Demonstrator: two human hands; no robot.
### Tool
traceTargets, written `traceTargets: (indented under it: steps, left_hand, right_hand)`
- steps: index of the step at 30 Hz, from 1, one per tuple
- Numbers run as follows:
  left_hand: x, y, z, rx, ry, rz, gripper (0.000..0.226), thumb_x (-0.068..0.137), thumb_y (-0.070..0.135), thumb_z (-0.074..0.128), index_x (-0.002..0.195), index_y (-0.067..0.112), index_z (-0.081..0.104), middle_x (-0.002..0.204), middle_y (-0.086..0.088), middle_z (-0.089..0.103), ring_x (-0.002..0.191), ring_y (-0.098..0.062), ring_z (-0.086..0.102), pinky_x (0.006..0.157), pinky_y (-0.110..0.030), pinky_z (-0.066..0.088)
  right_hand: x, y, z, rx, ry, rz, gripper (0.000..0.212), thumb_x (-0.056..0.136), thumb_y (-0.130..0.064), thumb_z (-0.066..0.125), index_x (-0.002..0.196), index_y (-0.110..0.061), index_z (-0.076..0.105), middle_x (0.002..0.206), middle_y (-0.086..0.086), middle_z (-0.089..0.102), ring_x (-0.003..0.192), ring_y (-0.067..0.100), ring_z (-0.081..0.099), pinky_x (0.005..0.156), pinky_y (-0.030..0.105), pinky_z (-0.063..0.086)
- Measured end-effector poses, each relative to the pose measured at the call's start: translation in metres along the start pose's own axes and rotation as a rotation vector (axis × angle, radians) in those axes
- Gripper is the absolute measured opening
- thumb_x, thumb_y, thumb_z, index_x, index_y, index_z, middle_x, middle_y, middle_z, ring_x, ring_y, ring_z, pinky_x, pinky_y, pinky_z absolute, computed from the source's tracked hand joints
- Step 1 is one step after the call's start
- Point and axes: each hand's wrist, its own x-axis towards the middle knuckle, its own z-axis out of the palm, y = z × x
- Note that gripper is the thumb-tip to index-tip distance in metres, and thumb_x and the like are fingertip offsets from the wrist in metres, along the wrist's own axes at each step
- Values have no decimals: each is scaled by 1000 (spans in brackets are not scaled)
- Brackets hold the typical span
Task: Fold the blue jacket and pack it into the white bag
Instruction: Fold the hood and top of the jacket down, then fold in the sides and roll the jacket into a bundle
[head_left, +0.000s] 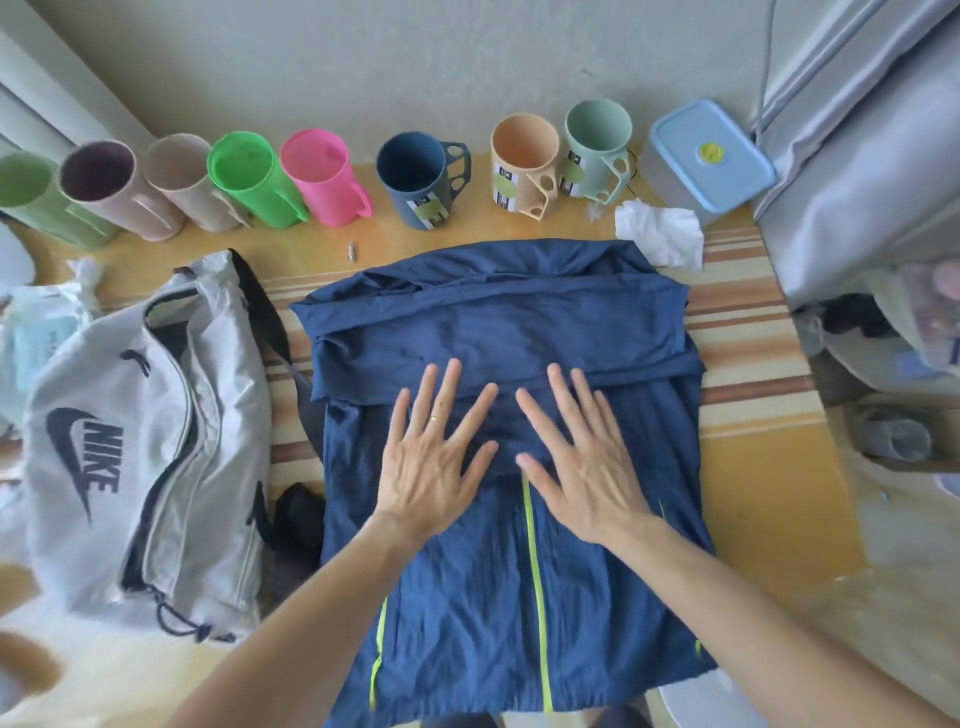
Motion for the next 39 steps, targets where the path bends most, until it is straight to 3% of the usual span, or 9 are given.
traceTargets:
  steps: [8, 16, 19, 22, 28, 31, 34, 39]
  left_hand:
    - [-98, 20, 32, 30, -152, -12, 63, 104, 50, 36, 162, 34, 16, 172, -11, 4, 158, -31, 8, 122, -53, 23]
    - [-227, 29, 27, 58, -171, -297, 62, 100, 50, 38, 159, 33, 29, 170, -16, 11, 156, -36, 20, 122, -53, 28]
    - [-260, 30, 30, 55, -170, -437, 62, 98, 52, 36, 157, 36, 32, 167, -23, 17, 151, -42, 27, 117, -54, 32]
    - [-273, 34, 30, 12, -123, -589, 56, 99, 55, 40, 153, 41, 35, 164, -25, 21, 148, -43, 29, 112, -55, 35]
    - [-284, 44, 23, -138, -56, -860, 46, 91, 56, 59, 133, 44, 45, 151, -24, 29, 136, -44, 33, 101, -58, 41]
    - [-288, 30, 22, -176, -24, -773, 41, 88, 34, 70, 125, 35, 53, 123, -23, 51, 117, -42, 43, 98, -56, 41]
    - [-289, 17, 10, -341, -12, -727, 35, 84, 4, 67, 113, 23, 65, 97, -16, 64, 94, -41, 58, 89, -49, 46]
    - [-297, 26, -29, -493, 50, -724, 27, 87, 0, 68, 103, 20, 76, 102, -10, 62, 83, -26, 58, 81, -38, 45]
  right_hand:
    - [-102, -11, 45, -59, -146, 173, 67, 102, -58, 32, 162, -32, 16, 171, 11, -2, 158, 33, 2, 124, 54, 21]
    - [-224, 22, 41, -106, -64, 264, 64, 98, -51, 43, 157, -28, 36, 169, 22, 10, 154, 43, 17, 117, 60, 30]
    - [-261, 33, 46, -102, 25, 342, 60, 96, -42, 54, 154, -27, 43, 161, 33, 20, 140, 52, 34, 106, 59, 39]
    - [-281, 38, 51, -53, 107, 330, 63, 92, -26, 70, 151, -27, 47, 149, 38, 31, 133, 55, 39, 103, 60, 45]
    - [-282, 39, 50, 104, 163, 347, 59, 89, -5, 69, 142, -24, 56, 115, 23, 45, 101, 44, 51, 86, 51, 52]
    - [-280, 41, 46, 222, 131, 302, 53, 85, 11, 58, 126, -23, 58, 95, 6, 39, 74, 29, 49, 68, 43, 51]
    - [-282, 40, 34, 231, 127, 281, 41, 79, 20, 52, 99, -15, 61, 94, 2, 37, 63, 23, 43, 58, 35, 41]
    - [-308, 52, -3, 156, 140, 323, 37, 69, 24, 56, 82, -11, 61, 102, 5, 44, 61, 32, 48, 50, 34, 40]
